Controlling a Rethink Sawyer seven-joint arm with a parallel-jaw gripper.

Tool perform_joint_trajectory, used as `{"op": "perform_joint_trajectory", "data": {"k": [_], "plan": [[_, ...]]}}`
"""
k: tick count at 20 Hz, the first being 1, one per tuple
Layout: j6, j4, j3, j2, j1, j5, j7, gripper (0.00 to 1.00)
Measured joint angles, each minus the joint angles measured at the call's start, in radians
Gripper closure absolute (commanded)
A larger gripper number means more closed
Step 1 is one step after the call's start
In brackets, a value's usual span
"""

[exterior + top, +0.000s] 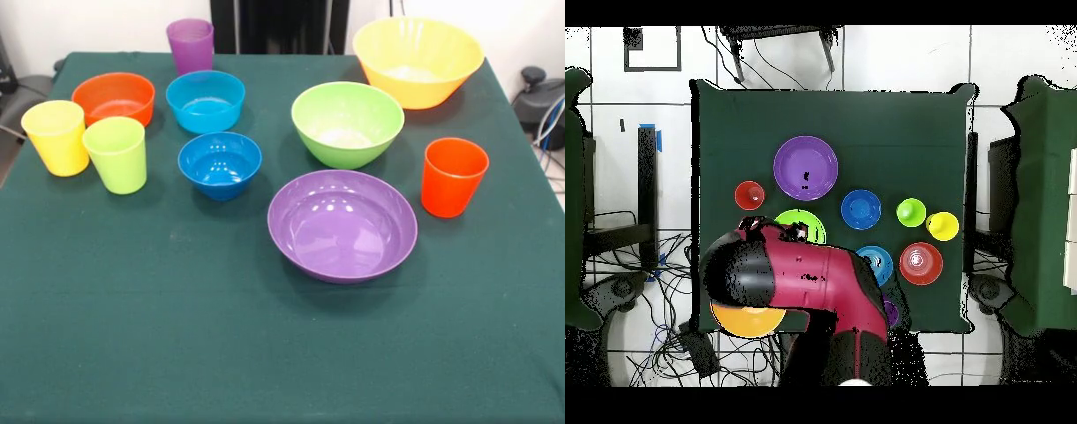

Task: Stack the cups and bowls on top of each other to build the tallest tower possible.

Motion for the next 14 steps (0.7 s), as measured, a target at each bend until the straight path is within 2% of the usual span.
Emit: {"op": "perform_joint_trajectory", "data": {"k": [7,14], "plan": [[-0.001,-0.05,0.001,0.075,-0.092,-0.002,0.0,0.0],[-0.02,-0.085,0.005,0.148,-0.173,-0.033,0.0,0.0]]}}
